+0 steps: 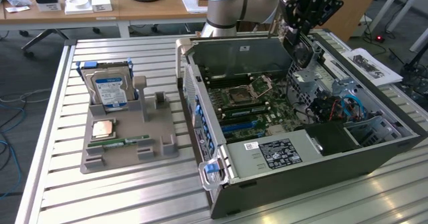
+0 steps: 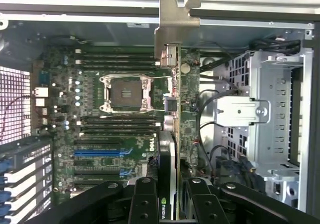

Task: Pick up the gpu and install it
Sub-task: 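Pick up the gpu and move the gpu toward the slot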

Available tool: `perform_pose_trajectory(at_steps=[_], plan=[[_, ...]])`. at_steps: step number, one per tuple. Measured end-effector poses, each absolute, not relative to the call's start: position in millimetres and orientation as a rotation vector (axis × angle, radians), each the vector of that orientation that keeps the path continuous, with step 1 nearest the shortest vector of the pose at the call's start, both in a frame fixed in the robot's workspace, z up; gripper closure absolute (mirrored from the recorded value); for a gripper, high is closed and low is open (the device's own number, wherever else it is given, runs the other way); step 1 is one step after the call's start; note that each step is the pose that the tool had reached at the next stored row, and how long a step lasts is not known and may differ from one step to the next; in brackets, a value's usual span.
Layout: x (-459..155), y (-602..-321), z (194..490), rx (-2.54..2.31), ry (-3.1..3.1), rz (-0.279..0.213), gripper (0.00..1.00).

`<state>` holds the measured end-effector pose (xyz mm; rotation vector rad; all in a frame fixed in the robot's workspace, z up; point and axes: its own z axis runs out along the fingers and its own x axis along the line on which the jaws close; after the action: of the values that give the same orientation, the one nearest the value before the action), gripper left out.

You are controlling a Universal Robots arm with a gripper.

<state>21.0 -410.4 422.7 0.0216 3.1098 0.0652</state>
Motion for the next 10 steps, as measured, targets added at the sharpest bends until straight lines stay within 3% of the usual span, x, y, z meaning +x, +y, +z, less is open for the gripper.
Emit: perform_pose_trajectory(at_steps=[10], plan=[[52, -410, 423, 0.021, 3.110, 0.065, 0.73]])
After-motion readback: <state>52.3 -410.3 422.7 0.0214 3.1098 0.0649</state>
